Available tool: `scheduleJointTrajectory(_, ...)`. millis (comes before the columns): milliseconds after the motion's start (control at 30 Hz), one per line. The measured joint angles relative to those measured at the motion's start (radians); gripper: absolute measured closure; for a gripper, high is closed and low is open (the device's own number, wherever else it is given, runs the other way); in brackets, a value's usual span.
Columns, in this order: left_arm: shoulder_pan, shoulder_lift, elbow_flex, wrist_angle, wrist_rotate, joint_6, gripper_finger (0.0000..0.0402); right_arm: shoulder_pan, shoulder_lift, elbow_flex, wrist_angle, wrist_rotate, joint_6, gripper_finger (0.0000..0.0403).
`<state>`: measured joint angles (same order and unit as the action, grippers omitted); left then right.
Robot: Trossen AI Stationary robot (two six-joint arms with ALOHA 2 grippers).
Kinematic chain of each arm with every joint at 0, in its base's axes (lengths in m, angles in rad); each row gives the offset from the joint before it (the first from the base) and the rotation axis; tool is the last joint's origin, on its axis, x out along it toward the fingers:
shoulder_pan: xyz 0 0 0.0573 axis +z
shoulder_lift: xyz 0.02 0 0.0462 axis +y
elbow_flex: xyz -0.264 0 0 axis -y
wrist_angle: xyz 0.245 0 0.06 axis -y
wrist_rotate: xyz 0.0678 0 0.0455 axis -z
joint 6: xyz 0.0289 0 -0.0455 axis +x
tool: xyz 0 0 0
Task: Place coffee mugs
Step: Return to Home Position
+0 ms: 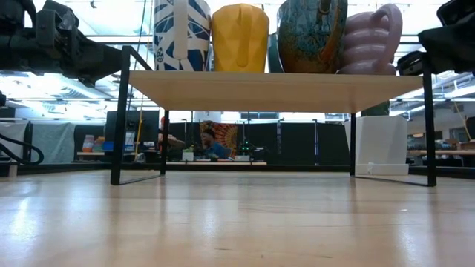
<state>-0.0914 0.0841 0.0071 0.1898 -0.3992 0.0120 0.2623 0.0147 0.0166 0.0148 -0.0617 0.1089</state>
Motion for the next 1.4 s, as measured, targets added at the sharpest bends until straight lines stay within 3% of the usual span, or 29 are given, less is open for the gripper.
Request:
scheduleJointTrajectory(300, 0.000, 0.000, 0.000, -0.008, 0.000, -0.032, 0.0221, 0.000, 0.000, 0.000, 0.016, 0.015, 0.005, 0.0385)
scheduleJointTrajectory(500, 0.000, 0.001, 0.000, -0.059, 0.000, -0.030, 0.0221, 0.000, 0.000, 0.000, 0.068, 0.027, 0.108, 0.0385)
scheduleJointTrajectory(1400, 0.000, 0.001, 0.000, -0.074, 0.000, -0.028, 0.0221, 0.000, 0.000, 0.000, 0.074, 0.016, 0.106, 0.0385)
